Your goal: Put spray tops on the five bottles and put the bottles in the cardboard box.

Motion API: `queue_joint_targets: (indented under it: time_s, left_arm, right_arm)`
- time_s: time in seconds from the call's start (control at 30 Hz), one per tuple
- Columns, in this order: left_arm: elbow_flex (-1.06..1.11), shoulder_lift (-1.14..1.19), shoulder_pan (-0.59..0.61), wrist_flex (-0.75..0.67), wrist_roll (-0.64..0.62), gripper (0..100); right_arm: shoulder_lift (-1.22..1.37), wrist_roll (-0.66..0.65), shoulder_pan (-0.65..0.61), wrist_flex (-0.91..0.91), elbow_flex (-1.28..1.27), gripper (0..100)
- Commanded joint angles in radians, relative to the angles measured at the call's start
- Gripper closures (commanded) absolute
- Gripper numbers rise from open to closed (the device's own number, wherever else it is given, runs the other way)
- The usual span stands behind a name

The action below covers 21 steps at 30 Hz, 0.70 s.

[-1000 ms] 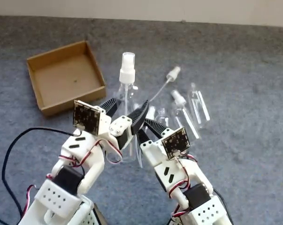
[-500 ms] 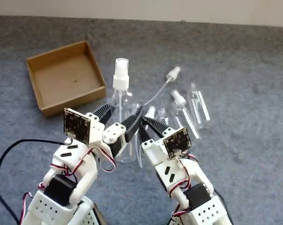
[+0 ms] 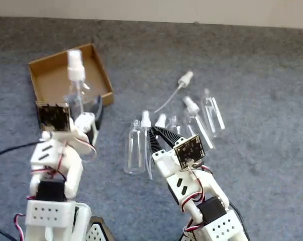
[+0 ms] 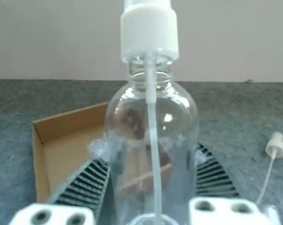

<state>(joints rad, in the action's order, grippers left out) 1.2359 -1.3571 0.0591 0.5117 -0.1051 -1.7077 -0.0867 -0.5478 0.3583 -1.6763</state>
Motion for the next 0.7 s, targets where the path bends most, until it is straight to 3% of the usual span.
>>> queue_joint_targets:
  time_s: [0.0,0.17,0.37,0.67]
  left_arm:
    - [-0.243,0.236,0.054,-0.006,0.011,93]
    - [-0.401,0.495,0.111,-0.054,0.011,94]
    - [-0.417,0.765,0.179,-0.393,0.011,93]
    - [-0.470,1.107,0.183,-0.746,0.011,93]
  right_arm:
    - [-0.008,-0.005,0.015,0.002,-0.104,98.1]
    - [-0.005,-0.005,0.015,0.002,-0.104,98.1]
    - [-0.005,-0.005,0.015,0.002,-0.104,98.1]
    - [-0.004,-0.005,0.015,0.002,-0.104,98.1]
